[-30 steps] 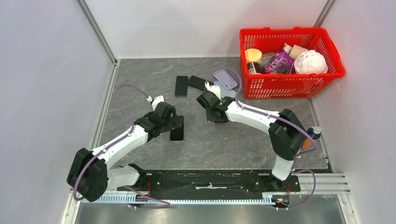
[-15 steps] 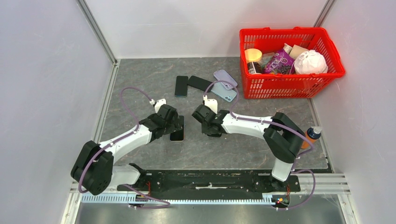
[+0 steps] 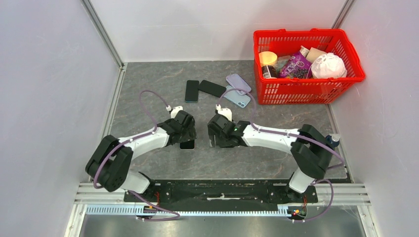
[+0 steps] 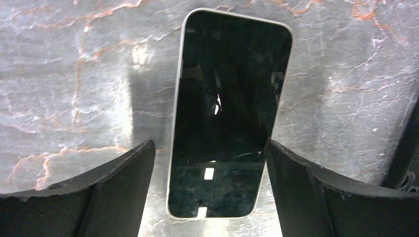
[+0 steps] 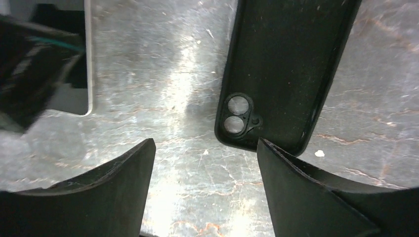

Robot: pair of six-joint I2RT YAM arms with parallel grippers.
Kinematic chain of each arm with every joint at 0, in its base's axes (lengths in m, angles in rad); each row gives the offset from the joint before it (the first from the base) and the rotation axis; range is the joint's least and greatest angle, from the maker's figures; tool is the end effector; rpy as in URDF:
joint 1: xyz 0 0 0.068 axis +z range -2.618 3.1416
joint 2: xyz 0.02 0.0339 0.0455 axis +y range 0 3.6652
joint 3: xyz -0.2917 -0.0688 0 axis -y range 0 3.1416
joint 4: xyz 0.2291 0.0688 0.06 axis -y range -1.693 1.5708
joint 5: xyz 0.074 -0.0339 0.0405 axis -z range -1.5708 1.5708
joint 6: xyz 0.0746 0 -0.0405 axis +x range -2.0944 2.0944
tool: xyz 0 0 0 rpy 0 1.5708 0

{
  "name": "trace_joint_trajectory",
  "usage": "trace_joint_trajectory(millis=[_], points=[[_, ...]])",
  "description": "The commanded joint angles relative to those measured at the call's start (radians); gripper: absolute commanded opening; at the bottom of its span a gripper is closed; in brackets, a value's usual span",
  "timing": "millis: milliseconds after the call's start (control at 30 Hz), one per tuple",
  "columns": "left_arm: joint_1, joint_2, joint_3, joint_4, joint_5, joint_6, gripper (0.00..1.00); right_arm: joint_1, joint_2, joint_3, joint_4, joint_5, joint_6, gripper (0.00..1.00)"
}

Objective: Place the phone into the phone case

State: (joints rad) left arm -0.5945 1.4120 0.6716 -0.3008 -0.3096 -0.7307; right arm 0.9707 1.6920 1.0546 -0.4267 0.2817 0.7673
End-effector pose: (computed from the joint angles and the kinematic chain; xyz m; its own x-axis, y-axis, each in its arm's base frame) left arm 0.2254 -0.1250 0.1661 -0.8034 -0.2242 -0.5517 -0.1748 0.9744 -0.1413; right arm 0.2124 0.2737 0.1876 -0.8528 -0.0655 -0.5180 -0.1730 0.9715 0.1619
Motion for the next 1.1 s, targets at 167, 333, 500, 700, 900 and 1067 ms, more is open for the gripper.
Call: trace_joint_trajectory(millis=[167,333,500,700,900,1067], points=[[-0.052,0.130,0.127,-0.011,-0.042,0.106,0.88,-0.103,-0.166,0.038,0.031,-0.091,-0.082,0.87],[-0.062,0.169,0.149,-0.050,-0.059,0.111,0.88,-0.204,-0.127,0.056,0.091,-0.273,-0.074,0.87],[-0.066,0.206,0.147,-0.067,-0.082,0.120,0.81,-0.280,-0.059,0.121,0.121,-0.396,-0.063,0.86],[-0.067,0.221,0.137,-0.051,-0.060,0.120,0.59,-0.315,0.072,0.241,0.145,-0.502,-0.023,0.82],[-0.064,0.137,0.095,0.006,0.028,0.091,0.52,-0.333,0.199,0.323,0.196,-0.592,0.033,0.76],[-0.054,0.062,0.057,0.051,0.098,0.062,0.52,-0.333,0.282,0.341,0.239,-0.647,0.077,0.68]])
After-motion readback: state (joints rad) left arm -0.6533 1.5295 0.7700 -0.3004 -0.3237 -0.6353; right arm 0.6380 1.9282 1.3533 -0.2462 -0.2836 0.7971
